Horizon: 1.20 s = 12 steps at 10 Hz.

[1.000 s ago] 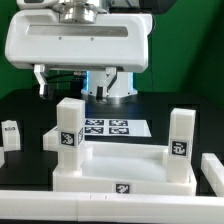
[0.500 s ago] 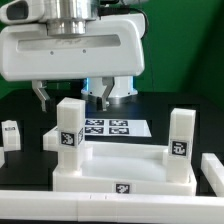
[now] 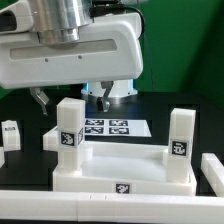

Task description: Assemble desk

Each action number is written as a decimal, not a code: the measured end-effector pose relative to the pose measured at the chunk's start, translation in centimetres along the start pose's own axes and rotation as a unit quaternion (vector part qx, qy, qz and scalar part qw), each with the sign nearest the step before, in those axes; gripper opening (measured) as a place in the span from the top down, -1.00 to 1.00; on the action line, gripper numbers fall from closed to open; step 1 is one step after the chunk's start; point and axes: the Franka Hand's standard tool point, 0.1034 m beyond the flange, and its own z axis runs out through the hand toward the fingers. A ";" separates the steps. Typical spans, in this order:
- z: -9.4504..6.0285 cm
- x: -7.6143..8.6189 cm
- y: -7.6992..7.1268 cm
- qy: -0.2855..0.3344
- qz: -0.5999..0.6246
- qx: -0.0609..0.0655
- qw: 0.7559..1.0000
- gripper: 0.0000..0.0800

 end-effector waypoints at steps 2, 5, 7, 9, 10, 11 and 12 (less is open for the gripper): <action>0.2 0.4 -0.1 -0.003 -0.003 -0.033 0.999 -0.62; -0.7 2.4 -0.2 0.009 -0.008 -0.059 0.998 -0.62; -0.5 2.3 0.0 0.010 -0.015 -0.058 0.998 -0.62; -0.2 2.2 0.3 0.007 -0.016 -0.058 0.998 -0.58; -0.1 2.1 0.3 0.006 -0.018 -0.059 0.998 -0.10; 0.1 1.9 0.5 0.004 -0.026 -0.058 0.998 0.24; 0.1 1.9 0.6 0.003 -0.040 -0.058 0.998 0.24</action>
Offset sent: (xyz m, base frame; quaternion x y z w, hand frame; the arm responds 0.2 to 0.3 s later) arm 0.0324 -0.0278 0.0125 -0.1339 0.0118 0.0001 0.9909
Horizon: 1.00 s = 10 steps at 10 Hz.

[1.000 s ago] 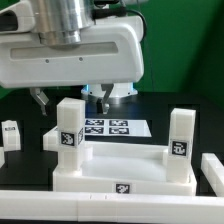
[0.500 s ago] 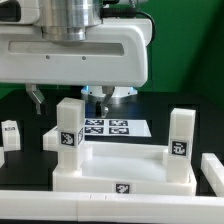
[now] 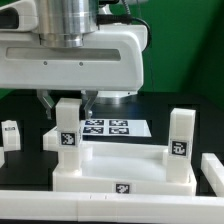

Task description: Assemble desk

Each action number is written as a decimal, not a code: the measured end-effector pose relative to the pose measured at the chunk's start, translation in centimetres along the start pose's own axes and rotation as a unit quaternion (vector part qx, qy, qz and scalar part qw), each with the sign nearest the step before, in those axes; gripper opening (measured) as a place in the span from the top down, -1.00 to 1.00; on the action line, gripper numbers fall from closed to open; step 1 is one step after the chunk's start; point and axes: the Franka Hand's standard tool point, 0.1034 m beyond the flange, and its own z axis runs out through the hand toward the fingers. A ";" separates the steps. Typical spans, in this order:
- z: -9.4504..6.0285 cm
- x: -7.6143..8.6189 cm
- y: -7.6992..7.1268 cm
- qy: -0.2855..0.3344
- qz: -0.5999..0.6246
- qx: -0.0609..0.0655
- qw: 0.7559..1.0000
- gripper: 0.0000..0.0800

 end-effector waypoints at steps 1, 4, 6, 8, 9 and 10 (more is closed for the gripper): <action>0.0 0.0 0.0 0.000 0.000 0.000 1.000 0.28; 0.0 0.0 0.0 0.000 0.011 0.000 1.000 0.28; 0.0 0.0 -0.1 0.000 0.079 0.000 0.997 0.28; 0.0 0.0 -0.2 0.000 0.122 0.000 0.993 0.28; 0.0 0.0 -0.2 0.000 0.145 0.000 0.989 0.27; 0.0 0.0 -0.3 0.000 0.182 0.001 0.983 0.27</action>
Offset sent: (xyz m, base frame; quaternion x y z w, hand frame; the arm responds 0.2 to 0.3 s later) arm 0.0000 0.0000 0.0000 0.0000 0.0000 0.0000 1.0000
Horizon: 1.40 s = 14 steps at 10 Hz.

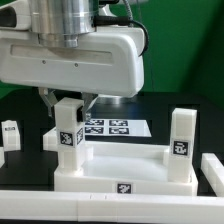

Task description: Assemble desk

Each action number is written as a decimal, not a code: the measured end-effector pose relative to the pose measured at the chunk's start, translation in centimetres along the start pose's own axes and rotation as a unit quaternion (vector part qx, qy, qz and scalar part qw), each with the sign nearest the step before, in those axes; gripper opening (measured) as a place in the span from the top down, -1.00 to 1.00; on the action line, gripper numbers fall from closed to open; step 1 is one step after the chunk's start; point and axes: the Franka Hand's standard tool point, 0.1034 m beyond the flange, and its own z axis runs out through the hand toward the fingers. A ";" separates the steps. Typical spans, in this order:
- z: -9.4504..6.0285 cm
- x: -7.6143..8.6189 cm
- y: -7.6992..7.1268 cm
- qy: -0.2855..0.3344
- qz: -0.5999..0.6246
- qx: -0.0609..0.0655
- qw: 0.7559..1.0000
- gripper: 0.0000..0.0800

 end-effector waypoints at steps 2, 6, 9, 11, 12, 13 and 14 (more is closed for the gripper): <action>0.0 0.0 0.0 0.003 0.082 0.003 0.997 0.27; 0.1 0.0 -0.6 0.002 0.263 0.025 0.965 0.27; 0.0 0.1 -1.7 0.009 0.404 0.039 0.914 0.27; 0.0 0.1 -2.6 0.012 0.487 0.053 0.872 0.27; 0.0 0.1 -2.9 0.006 0.523 0.057 0.851 0.27; 0.0 0.1 -3.2 0.003 0.563 0.062 0.824 0.27; 0.0 0.0 -3.8 -0.002 0.603 0.067 0.795 0.27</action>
Offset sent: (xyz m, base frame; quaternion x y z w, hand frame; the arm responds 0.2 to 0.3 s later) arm -0.0101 -0.0003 -0.0031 0.0177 0.0000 0.2784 0.9603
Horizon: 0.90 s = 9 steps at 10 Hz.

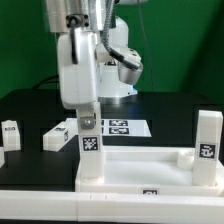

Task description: Assemble desk

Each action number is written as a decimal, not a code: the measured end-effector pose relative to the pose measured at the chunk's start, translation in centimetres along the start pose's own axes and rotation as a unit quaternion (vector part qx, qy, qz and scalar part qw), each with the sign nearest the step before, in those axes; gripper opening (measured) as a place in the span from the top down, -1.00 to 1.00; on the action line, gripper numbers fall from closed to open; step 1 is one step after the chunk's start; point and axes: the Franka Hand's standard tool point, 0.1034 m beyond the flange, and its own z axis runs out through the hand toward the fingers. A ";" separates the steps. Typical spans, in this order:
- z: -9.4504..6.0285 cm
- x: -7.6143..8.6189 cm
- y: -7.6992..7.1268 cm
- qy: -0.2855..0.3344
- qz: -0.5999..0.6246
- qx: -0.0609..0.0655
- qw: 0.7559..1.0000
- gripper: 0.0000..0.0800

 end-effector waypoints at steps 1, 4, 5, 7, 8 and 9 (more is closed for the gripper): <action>0.0 -0.5 -0.1 -0.003 0.040 0.002 0.999 0.27; 0.1 -1.2 -0.3 -0.016 0.106 0.007 0.994 0.01; 0.1 -1.2 -0.2 -0.016 0.094 0.007 0.995 0.01; 0.0 -0.7 -0.3 -0.016 0.011 0.008 1.000 -0.57; 0.0 -0.7 -0.4 -0.015 -0.011 0.010 1.000 -0.61; 0.0 -0.7 -0.4 -0.014 -0.049 0.012 0.999 -0.61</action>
Offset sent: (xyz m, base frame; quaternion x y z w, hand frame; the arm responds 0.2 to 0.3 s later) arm 0.0000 0.0000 0.0000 0.0000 0.0000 0.1938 0.9810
